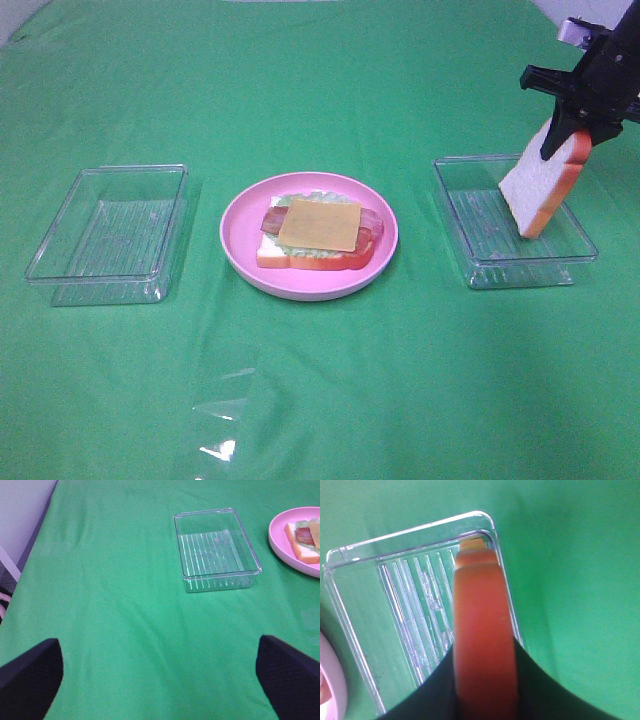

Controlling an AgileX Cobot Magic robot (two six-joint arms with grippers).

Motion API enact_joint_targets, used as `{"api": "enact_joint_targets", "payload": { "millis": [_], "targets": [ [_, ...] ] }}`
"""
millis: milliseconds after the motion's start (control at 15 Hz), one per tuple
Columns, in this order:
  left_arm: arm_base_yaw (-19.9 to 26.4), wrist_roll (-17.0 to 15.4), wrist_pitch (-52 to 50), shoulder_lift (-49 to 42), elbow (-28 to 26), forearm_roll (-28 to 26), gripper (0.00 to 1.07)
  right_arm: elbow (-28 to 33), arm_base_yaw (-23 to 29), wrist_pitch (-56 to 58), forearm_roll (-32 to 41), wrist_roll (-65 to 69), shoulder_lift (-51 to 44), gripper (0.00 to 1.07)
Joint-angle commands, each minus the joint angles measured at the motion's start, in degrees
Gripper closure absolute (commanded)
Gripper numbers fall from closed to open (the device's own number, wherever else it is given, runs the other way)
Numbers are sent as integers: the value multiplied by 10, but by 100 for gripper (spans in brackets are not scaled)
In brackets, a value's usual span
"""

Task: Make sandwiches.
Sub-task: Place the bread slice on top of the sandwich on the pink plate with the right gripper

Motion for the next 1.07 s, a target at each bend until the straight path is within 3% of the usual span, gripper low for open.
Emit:
{"api": "enact_joint_targets", "payload": {
  "millis": [67, 267, 400, 533, 600, 667, 800, 867, 1067],
  "targets": [
    [-1, -3, 0, -9, 2, 2, 9, -1, 1, 40, 1, 12, -35, 107],
    [-1, -3, 0, -9, 2, 2, 9, 28, 1, 40, 4, 27, -95, 107],
    [-1, -3, 0, -9, 2, 2, 9, 88, 1, 40, 15, 25, -163, 107],
    [-1, -3, 0, -9, 2, 2, 9, 156, 1, 21, 95, -3, -234, 107],
    [-1, -3, 0, -9, 2, 2, 9, 215, 1, -28, 217, -61, -288, 107],
    [-1, -3, 0, -9, 2, 2, 9, 234, 1, -38, 250, -83, -302, 107],
    [-1, -3, 0, -9, 2, 3, 9, 289, 6, -58, 384, -156, -324, 107],
    [-1, -3, 0, -9, 2, 3, 9, 317, 41, -81, 412, -189, -317, 107],
    [-1, -3, 0, -9, 2, 3, 9, 320, 112, -142, 430, -183, -285, 107]
  ]
}}
